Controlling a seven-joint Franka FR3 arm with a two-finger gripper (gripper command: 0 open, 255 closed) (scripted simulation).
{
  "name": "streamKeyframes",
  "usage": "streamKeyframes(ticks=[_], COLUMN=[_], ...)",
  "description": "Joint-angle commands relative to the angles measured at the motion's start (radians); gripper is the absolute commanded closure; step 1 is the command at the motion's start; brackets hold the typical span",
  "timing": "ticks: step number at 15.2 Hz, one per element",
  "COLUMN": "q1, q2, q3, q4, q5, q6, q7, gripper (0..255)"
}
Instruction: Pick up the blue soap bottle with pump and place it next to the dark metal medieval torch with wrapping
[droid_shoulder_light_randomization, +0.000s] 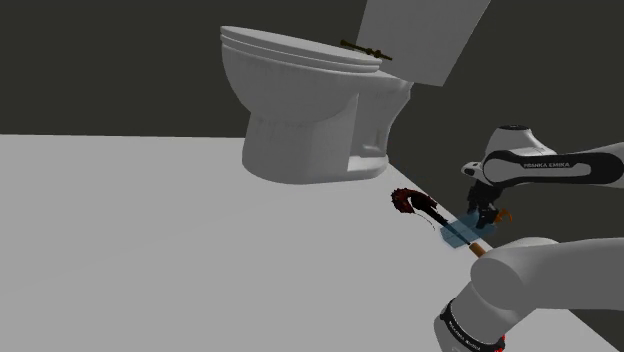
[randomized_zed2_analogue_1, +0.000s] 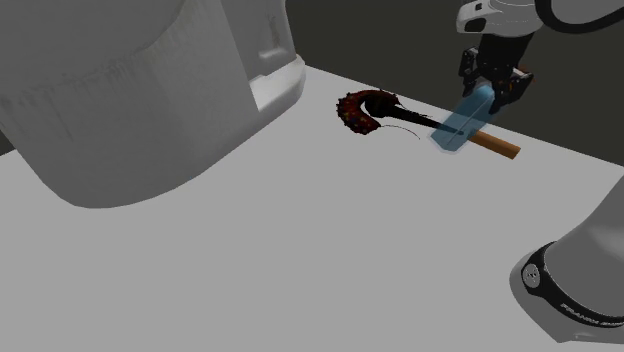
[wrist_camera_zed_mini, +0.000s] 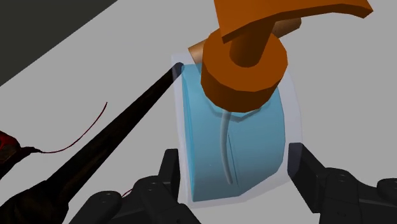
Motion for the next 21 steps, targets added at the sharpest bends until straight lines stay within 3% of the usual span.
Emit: streamKeyframes(ticks=[1, 3, 4, 9, 13, 21], q1=[-0.001, -0.001, 0.0, -0.001, 0.006, 0.006], q2=[0.001, 0.002, 0.002, 0.002, -0.072, -0.072], q3=[-0.002, -0.002, -0.001, -0.002, 0.096, 0.096], q4=[-0.006, -0.006, -0.005, -0.006, 0.059, 0.059], q5=[0.002, 0.002, 0.003, 0.002, 0.079, 0.079], q6=[-0.003, -0.003, -0.004, -0.003, -0.15, -0.15], q7=[0.0, 0.0, 0.0, 0.0, -0.017, -0.017], gripper=[255, 255, 0, 0, 0, 0])
